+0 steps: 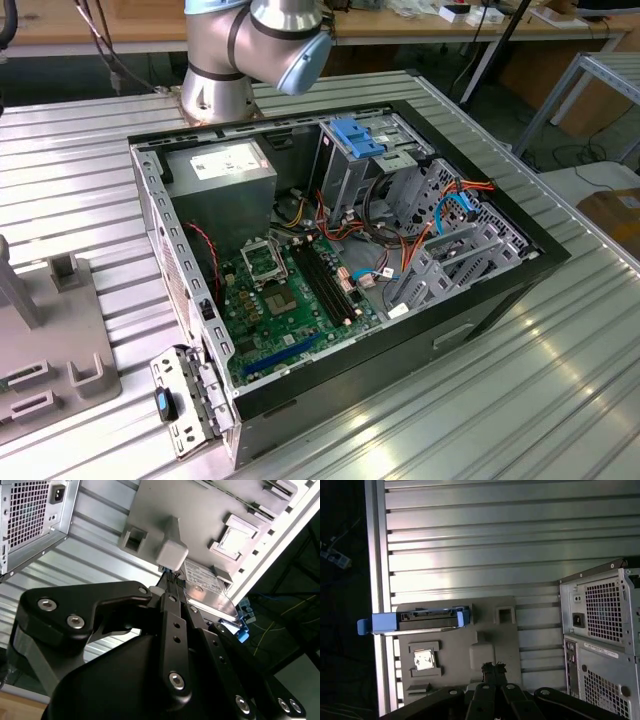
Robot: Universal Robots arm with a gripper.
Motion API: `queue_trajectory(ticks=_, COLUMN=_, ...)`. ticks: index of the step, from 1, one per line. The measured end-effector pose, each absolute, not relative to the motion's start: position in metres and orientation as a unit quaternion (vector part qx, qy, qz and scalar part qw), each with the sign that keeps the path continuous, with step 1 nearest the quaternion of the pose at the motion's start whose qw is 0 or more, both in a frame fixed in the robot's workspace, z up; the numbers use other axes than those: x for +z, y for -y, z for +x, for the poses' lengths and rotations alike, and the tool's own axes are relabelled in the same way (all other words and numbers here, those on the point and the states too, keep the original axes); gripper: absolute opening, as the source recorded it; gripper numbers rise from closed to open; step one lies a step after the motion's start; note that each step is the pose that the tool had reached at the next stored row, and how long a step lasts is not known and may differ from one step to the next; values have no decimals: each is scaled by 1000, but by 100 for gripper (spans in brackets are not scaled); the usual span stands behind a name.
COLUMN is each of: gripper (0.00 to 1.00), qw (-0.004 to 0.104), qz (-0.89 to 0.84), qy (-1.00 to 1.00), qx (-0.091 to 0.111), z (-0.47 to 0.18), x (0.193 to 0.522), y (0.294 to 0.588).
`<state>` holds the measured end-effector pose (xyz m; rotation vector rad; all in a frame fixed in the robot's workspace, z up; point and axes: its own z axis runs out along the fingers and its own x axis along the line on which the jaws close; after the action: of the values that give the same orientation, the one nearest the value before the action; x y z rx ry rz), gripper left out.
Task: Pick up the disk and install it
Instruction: 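Reach for the disk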
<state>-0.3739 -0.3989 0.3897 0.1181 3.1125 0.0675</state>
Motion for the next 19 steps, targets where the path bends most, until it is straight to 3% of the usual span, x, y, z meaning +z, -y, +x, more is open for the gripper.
queue_trajectory(ticks=19, gripper=11, qw=13, qz=38, qy=-999, qx=22, z=-415, x=390, y=399)
